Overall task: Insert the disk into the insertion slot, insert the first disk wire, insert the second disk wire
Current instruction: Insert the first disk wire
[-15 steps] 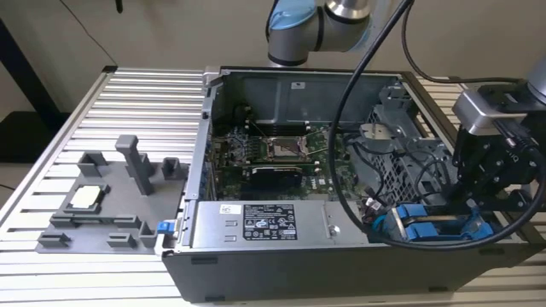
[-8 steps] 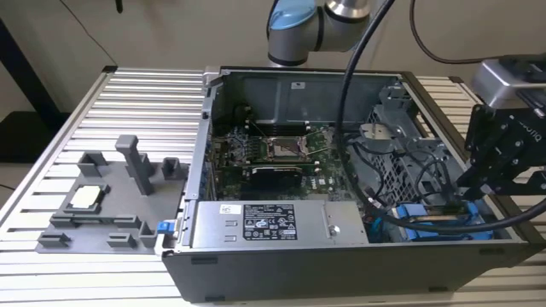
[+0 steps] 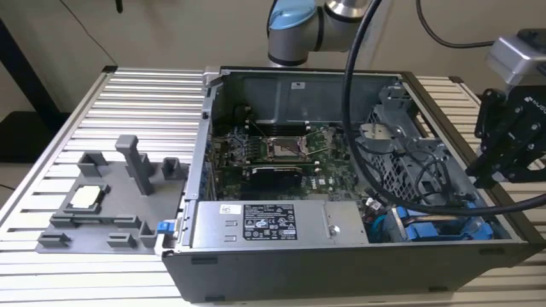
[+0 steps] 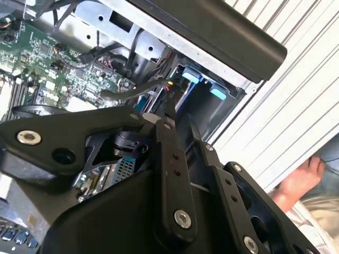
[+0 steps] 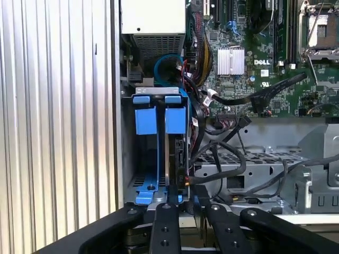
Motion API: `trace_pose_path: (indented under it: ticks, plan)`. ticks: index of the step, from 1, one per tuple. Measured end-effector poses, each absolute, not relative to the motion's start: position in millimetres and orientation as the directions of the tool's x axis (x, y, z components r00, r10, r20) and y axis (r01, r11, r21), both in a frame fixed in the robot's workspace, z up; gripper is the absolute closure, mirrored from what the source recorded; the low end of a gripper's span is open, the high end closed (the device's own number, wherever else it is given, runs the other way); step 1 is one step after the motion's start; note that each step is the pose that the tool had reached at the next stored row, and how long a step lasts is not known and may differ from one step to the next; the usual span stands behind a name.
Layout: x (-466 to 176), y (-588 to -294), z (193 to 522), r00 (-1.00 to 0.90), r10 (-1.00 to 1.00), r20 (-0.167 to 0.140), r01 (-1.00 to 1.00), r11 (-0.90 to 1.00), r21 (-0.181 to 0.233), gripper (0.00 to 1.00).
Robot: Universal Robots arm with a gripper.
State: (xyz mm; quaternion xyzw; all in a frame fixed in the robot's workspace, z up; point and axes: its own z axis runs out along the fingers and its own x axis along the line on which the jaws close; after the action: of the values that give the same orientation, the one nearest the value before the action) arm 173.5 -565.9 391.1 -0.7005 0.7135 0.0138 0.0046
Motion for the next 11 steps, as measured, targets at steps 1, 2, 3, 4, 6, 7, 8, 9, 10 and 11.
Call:
trace_pose_path:
  ticks: [1, 2, 3, 4, 6, 7, 8, 9, 10, 11]
  plan:
    - [173.5, -564.9, 391.1, -0.019, -0.999, -0.026, -1.000, 0.018, 0.013, 0.73]
    - [173.5, -563.7, 391.1, -0.019, -0.999, -0.027, -1.000, 0.019, 0.013, 0.73]
    - [173.5, -563.3, 391.0, -0.019, -0.999, -0.035, -1.000, 0.019, 0.013, 0.73]
    - [173.5, -562.8, 390.8, -0.019, -0.998, -0.051, -1.000, 0.019, 0.014, 0.73]
    - [173.3, -562.1, 390.5, -0.020, -0.996, -0.084, -1.000, 0.018, 0.014, 0.73]
    - [173.1, -561.8, 390.3, -0.020, -0.995, -0.099, -1.000, 0.018, 0.015, 0.73]
    - [172.6, -561.4, 390.1, -0.020, -0.994, -0.111, -1.000, 0.018, 0.015, 0.73]
    - [172.0, -560.2, 389.9, -0.020, -0.993, -0.115, -1.000, 0.018, 0.015, 0.73]
    - [171.5, -558.3, 389.7, -0.020, -0.993, -0.116, -1.000, 0.018, 0.015, 0.73]
    - [171.0, -556.1, 389.6, -0.020, -0.993, -0.116, -1.000, 0.018, 0.015, 0.73]
